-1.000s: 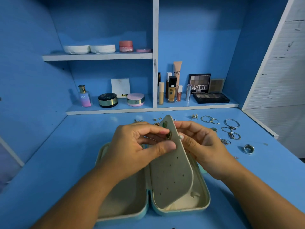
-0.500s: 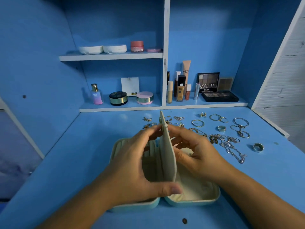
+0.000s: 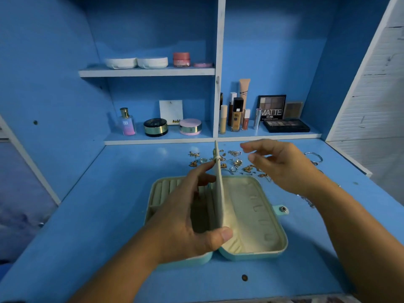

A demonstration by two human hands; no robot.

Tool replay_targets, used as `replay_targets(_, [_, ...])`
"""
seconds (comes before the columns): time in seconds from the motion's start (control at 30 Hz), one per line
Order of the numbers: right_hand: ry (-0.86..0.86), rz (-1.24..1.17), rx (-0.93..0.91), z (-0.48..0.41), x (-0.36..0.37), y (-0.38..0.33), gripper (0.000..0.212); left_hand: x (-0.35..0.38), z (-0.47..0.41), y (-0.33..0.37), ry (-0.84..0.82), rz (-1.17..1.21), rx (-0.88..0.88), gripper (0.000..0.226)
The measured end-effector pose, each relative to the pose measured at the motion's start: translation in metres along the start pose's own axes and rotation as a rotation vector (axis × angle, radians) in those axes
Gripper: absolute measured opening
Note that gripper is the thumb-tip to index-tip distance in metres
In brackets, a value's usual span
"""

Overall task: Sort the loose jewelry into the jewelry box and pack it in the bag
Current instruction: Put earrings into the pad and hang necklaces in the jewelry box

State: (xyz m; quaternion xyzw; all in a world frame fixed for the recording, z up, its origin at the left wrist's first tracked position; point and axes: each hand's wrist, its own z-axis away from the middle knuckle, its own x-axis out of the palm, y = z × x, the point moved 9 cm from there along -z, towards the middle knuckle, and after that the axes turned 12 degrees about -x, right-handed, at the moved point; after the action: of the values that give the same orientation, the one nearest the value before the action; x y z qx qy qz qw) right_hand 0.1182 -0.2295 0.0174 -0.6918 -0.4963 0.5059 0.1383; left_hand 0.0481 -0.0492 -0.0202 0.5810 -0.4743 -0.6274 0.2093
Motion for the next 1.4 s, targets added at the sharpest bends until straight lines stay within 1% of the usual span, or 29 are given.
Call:
replay_targets(0.1, [-0.059,-0.203,-0.072,-0.006,0.021,-0.029,0.024,-0.002,-0.001,-0.002,0.008,0.032,0.003,0.103])
replay_targets(0.2, [-0.100,-0.306,-0.109,-0.009,0.035,-0.040,0.034,-0.004,-0.002,-0.003,0.013,0.052,-0.002,0.105])
replay_targets(0.3, [-0.044,-0.423,-0.114,-0.007,0.039,-0.038,0.036,-0.007,-0.003,-0.002,0.040,0.042,0.020,0.107])
replay_targets(0.4, [0.083,-0.391,-0.178,-0.001,0.044,-0.036,0.027,-0.010,-0.002,-0.001,0.067,0.034,0.042,0.105])
replay_targets(0.5, [0.209,-0.443,-0.169,0.001,0.050,-0.031,0.013,-0.013,0.001,0.001,0.104,0.013,0.052,0.106])
replay_targets(0.7, [0.295,-0.299,-0.212,0.003,0.044,-0.038,0.006,-0.016,0.006,0.009,0.162,-0.088,0.087,0.104])
replay_targets(0.73, [0.294,-0.278,-0.223,0.003,0.044,-0.039,0.006,-0.016,0.005,0.009,0.164,-0.088,0.091,0.105])
replay_targets(0.83, [0.268,-0.183,-0.235,0.000,0.047,-0.040,0.020,-0.014,0.003,0.008,0.136,-0.039,0.081,0.109])
replay_targets(0.9, [0.237,-0.159,-0.246,-0.002,0.051,-0.042,0.020,-0.014,0.002,0.008,0.119,0.007,0.084,0.118])
replay_targets(0.97, [0.215,-0.177,-0.252,-0.003,0.053,-0.042,0.015,-0.014,0.001,0.008,0.117,-0.025,0.101,0.119])
replay_targets(1.07, [0.180,-0.218,-0.231,-0.003,0.057,-0.041,0.011,-0.013,-0.003,0.008,0.104,-0.052,0.105,0.114])
replay_targets(1.17, [0.133,-0.376,-0.141,-0.002,0.054,-0.036,0.008,-0.012,-0.004,0.007,0.067,0.008,0.101,0.111])
replay_targets(1.2, [0.135,-0.383,-0.098,-0.002,0.048,-0.030,0.009,-0.011,-0.004,0.007,0.055,0.020,0.098,0.110])
replay_targets(1.23, [0.149,-0.324,-0.058,-0.002,0.038,-0.023,0.011,-0.010,-0.005,0.005,0.043,0.025,0.093,0.108])
replay_targets(1.33, [0.229,0.058,0.035,0.000,-0.008,0.006,0.013,-0.007,-0.006,0.001,0.027,0.022,0.067,0.106])
replay_targets(1.4, [0.217,0.264,0.060,0.001,-0.023,0.024,0.014,-0.006,-0.006,-0.002,0.025,0.022,0.055,0.105])
